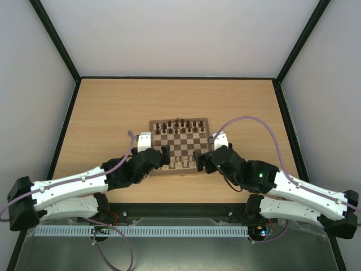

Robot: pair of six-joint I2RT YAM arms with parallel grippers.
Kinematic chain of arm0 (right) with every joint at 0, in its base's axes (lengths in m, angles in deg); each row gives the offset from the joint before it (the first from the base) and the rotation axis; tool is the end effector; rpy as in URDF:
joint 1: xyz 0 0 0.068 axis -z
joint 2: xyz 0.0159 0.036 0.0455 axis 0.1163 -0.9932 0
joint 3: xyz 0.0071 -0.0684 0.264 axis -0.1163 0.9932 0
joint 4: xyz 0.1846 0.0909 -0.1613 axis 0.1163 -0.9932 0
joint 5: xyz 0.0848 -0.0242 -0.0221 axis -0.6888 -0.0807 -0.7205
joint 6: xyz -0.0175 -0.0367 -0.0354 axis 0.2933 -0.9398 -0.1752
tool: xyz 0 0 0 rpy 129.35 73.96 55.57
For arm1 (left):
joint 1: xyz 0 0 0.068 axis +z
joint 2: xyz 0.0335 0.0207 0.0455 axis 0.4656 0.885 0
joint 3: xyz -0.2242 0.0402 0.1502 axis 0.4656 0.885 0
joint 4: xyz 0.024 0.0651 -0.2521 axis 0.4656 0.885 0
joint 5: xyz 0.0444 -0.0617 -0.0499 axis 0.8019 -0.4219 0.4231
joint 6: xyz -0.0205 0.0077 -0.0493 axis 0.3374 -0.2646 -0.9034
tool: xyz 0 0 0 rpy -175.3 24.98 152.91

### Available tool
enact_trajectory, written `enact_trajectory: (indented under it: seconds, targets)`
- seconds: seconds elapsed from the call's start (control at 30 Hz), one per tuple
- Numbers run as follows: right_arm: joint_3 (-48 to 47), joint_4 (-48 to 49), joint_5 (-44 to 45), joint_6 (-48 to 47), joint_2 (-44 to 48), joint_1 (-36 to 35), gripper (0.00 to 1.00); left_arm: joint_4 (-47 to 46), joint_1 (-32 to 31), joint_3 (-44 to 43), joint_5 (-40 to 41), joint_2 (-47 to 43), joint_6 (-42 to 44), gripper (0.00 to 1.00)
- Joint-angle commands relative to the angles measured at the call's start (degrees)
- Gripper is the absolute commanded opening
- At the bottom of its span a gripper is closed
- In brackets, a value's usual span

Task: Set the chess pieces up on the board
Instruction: Reset both arms

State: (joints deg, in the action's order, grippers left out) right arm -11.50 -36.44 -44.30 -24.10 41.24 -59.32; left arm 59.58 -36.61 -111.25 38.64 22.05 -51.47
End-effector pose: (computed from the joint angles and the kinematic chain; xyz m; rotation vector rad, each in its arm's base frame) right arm 0.0914 0.1603 0.3197 -0.2723 2.0014 0.5406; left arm 0.1095 -0.1820 0.2618 -0.1071 2.1200 -0.5808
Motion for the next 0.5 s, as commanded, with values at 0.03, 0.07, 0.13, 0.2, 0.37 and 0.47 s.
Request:
enact_trajectory:
  seconds: [0.03, 0.07, 0.13, 0.2, 0.37, 0.47]
  targets:
    - [2.27, 8.05, 9.2, -2.44, 3.07, 0.46, 0.99, -12.34, -0.42, -1.47, 8.35, 5.18, 7.98, 0.99]
    - [2.57, 9.65, 10.01, -3.31, 3.13, 0.81, 0.99, -14.54, -0.42, -1.53, 9.05, 5.6, 10.14, 0.99]
    - [3.24, 14.45, 9.91, -5.25, 2.29, 2.67, 0.99, -20.35, 0.29, -0.4, 8.91, 5.2, 14.52, 0.99]
    - [3.07, 19.19, 5.94, -5.88, -0.32, 7.78, 0.99, -24.95, 2.79, 0.85, 6.15, 4.3, 17.54, 0.99]
    - [-1.08, 23.86, 0.71, -7.87, -9.46, 16.08, 0.99, -28.41, 12.41, 1.03, 0.95, 3.19, 21.12, 0.99]
    - [-4.1, 23.91, -0.23, -8.6, -12.97, 20.93, 0.99, -30.2, 16.24, 2.28, 0.6, 0.97, 22.86, 0.99]
